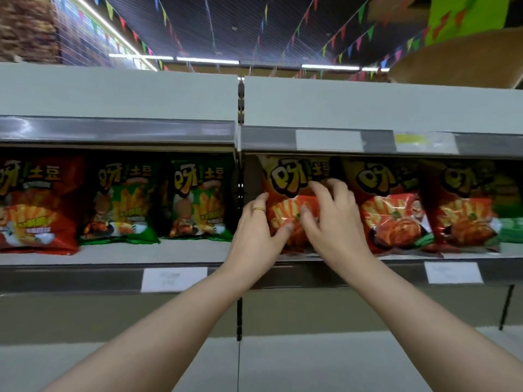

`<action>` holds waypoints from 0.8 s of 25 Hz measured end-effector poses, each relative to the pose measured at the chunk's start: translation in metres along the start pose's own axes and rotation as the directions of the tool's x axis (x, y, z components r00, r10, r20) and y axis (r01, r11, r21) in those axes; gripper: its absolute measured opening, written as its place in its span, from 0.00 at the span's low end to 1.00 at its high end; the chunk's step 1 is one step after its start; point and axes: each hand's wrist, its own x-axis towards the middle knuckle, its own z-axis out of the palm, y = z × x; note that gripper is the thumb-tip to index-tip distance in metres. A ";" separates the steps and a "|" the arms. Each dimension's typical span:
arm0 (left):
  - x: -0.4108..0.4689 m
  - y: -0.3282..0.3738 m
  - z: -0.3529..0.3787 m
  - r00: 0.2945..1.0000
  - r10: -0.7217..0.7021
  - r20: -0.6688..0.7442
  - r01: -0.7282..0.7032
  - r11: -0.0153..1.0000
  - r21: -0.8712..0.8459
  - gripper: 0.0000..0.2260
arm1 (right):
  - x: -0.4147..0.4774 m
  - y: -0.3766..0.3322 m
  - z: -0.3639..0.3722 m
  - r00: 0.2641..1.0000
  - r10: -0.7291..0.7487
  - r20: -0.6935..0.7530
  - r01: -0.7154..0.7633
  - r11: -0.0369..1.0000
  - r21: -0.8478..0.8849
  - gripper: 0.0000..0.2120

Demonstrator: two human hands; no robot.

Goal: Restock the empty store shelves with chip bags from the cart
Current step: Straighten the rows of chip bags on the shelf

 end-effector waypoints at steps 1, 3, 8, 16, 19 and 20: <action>0.003 0.002 0.008 0.998 -0.058 0.018 0.058 0.998 -0.026 0.34 | -0.002 0.007 0.002 0.987 0.059 0.151 -0.060 0.998 0.003 0.25; 0.008 0.002 0.020 0.986 -0.158 0.046 0.161 0.985 -0.068 0.37 | -0.007 0.015 0.006 0.932 0.074 0.355 -0.098 0.994 0.050 0.30; 0.023 0.000 0.025 0.933 -0.359 0.007 0.344 0.887 -0.308 0.36 | -0.007 0.020 0.017 0.902 0.067 0.426 -0.091 0.995 0.036 0.30; 0.071 0.003 0.016 0.776 -0.596 0.207 0.545 0.467 -0.696 0.25 | -0.001 0.013 0.019 0.905 0.107 0.413 -0.132 0.991 0.032 0.33; 0.091 -0.004 0.017 0.760 -0.585 0.283 0.554 0.356 -0.752 0.26 | 0.011 0.008 0.011 0.944 0.159 0.289 -0.203 0.971 0.127 0.36; 0.097 -0.006 0.018 0.759 -0.584 0.287 0.558 0.356 -0.750 0.25 | 0.019 0.007 0.009 0.931 0.226 0.287 -0.286 0.940 0.185 0.36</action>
